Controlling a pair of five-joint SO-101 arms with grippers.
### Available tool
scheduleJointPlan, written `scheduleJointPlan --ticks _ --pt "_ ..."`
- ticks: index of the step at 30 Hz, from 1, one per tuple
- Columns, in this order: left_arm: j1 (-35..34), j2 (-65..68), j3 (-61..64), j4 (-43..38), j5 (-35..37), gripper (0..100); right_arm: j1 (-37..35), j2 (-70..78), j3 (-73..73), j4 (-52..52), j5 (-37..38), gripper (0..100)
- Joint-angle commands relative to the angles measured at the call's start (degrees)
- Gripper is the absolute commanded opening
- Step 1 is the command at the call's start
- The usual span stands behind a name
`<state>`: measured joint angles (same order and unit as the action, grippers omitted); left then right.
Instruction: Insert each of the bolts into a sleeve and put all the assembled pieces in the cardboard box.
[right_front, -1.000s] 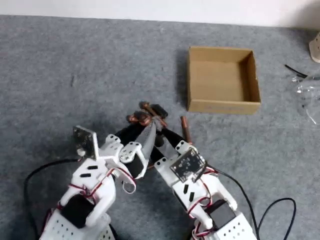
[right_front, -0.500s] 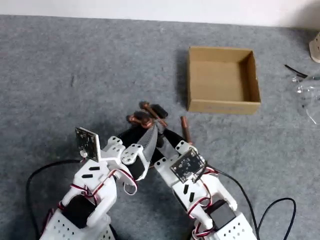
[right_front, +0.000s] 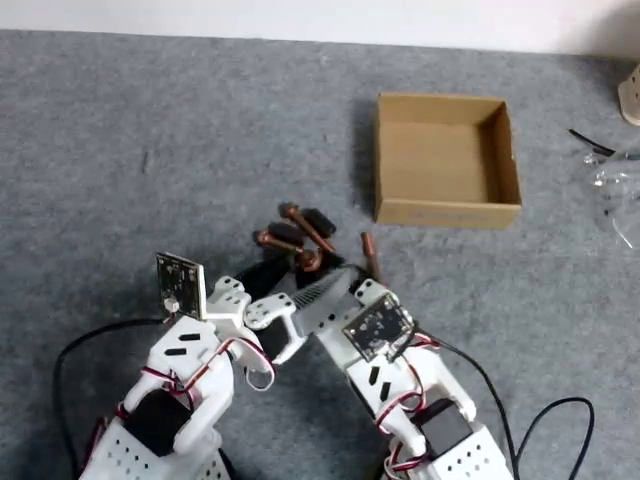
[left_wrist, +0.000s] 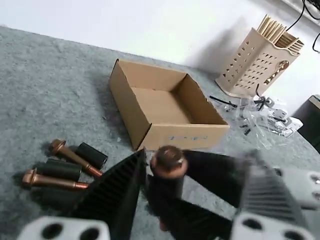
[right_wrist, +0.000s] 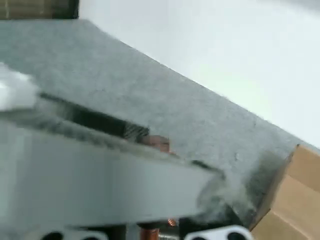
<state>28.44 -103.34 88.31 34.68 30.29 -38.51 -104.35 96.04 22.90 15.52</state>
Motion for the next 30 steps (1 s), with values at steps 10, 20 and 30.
scheduleJointPlan --ticks 10,20,30 --pt "-27.4 -0.6 -6.6 0.4 14.4 30 2.0 -0.9 7.6 -0.2 0.6 0.4" --pt "-24.7 -0.5 1.5 -4.7 -11.8 20 8.0 -0.9 7.6 -0.6 0.6 0.4" --pt "-24.6 -0.5 5.4 -4.9 -28.6 1 14.5 -0.8 7.6 -0.5 0.4 0.4"
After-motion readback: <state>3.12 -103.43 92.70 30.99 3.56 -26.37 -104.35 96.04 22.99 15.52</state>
